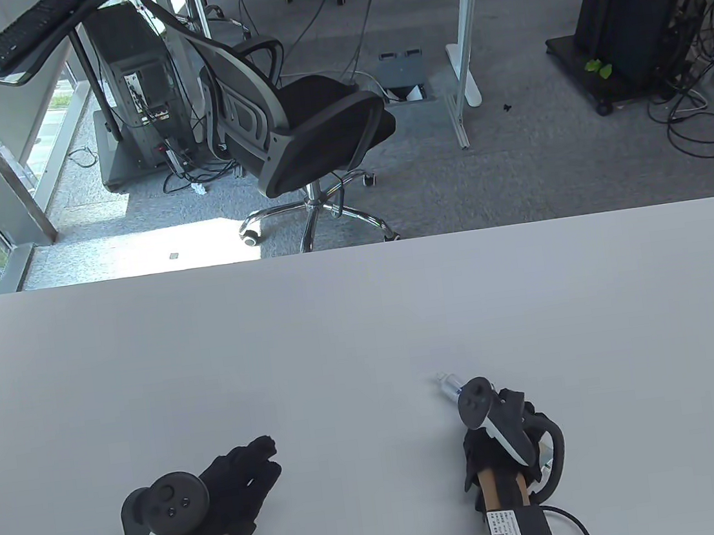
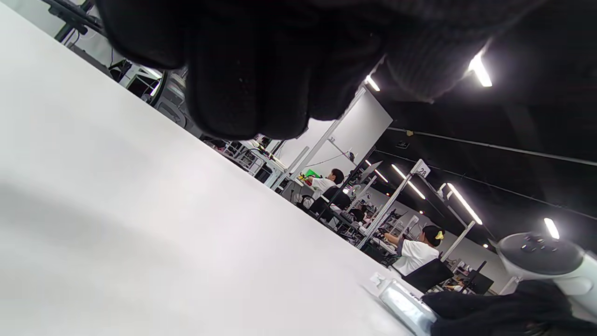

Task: Screw tube cap onto toothpaste tube (Screw with left hand)

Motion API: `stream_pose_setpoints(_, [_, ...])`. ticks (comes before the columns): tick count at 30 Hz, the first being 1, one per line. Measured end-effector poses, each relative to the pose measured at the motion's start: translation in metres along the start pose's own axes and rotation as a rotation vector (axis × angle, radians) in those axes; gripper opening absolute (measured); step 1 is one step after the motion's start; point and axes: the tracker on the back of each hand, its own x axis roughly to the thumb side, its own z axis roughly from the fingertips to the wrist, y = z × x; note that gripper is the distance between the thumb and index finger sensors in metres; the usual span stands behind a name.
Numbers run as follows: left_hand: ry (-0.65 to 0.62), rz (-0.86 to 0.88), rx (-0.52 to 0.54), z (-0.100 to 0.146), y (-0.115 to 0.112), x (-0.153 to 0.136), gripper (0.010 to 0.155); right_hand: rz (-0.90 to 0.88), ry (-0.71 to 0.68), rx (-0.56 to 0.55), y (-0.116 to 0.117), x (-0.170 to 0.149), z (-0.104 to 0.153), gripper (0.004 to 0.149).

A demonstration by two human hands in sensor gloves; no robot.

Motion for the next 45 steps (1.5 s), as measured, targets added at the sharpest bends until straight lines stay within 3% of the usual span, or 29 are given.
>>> stream_pose_setpoints(7, [-0.011,-0.12,0.047,0.003,0.003,0.004,0.062,-0.047,-0.176,-0.151,-0.079,0.038,0.051,0.067])
stream_pose_setpoints(12, [-0.014,-0.212,0.111,0.007,0.01,0.008,0.071,-0.135,-0.391,-0.132,-0.099,0.072,0.089,0.07])
stream_pose_setpoints(15, [-0.013,-0.242,0.12,0.008,0.008,0.007,0.075,-0.156,-0.544,-0.09,-0.083,0.099,0.114,0.072])
stream_pose_setpoints(19, [-0.018,-0.352,0.064,0.005,-0.002,0.006,0.078,-0.149,-0.671,-0.125,-0.042,0.12,0.124,0.073])
stream_pose_setpoints(23, [0.031,-0.409,-0.058,0.001,-0.017,0.002,0.08,-0.028,-0.662,-0.034,0.008,0.127,0.113,0.075])
stream_pose_setpoints(25, [0.059,-0.447,-0.11,-0.001,-0.024,-0.001,0.08,0.012,-0.626,0.095,0.022,0.123,0.105,0.076])
stream_pose_setpoints(32, [0.072,-0.445,-0.176,-0.008,-0.037,-0.001,0.079,0.028,-0.596,0.189,0.049,0.106,0.096,0.076])
stream_pose_setpoints(45, [0.083,-0.454,-0.208,-0.01,-0.039,-0.003,0.077,0.06,-0.608,0.274,0.063,0.119,0.094,0.075])
